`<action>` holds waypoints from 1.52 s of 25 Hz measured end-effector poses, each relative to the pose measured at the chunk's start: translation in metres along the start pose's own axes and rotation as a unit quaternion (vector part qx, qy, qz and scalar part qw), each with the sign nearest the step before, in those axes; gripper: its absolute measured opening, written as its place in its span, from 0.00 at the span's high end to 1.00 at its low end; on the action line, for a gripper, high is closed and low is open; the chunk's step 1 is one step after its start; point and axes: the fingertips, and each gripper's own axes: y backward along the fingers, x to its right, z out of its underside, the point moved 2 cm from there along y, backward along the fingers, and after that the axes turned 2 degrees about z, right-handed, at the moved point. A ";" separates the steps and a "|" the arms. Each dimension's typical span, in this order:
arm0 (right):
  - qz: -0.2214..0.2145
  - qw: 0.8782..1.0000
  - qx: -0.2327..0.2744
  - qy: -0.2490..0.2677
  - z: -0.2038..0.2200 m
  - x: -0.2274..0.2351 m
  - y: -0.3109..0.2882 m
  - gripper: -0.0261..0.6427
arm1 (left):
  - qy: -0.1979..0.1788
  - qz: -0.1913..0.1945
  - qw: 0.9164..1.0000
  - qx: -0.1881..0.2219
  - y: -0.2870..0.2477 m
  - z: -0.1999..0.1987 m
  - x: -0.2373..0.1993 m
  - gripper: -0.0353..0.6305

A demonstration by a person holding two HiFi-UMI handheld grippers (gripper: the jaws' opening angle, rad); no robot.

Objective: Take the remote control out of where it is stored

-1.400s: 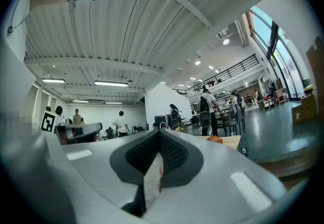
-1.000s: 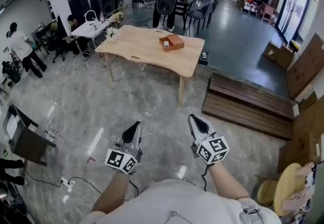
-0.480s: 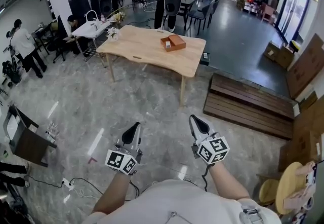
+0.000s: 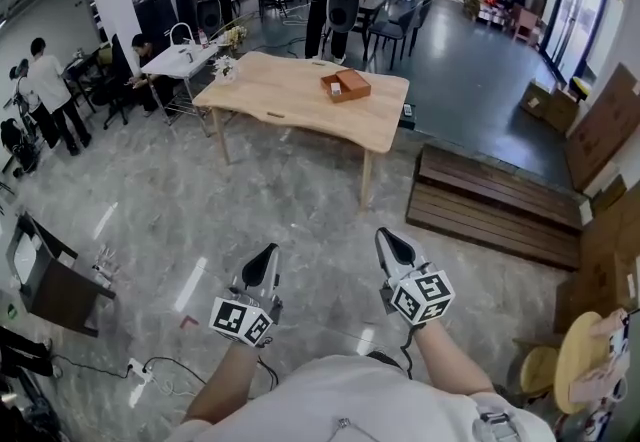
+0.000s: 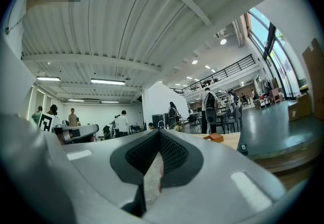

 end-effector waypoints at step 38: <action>0.003 1.000 -0.005 -0.024 -0.003 0.106 -0.163 0.92 | 0.014 -0.021 1.000 -0.013 -0.150 0.039 -0.118 0.94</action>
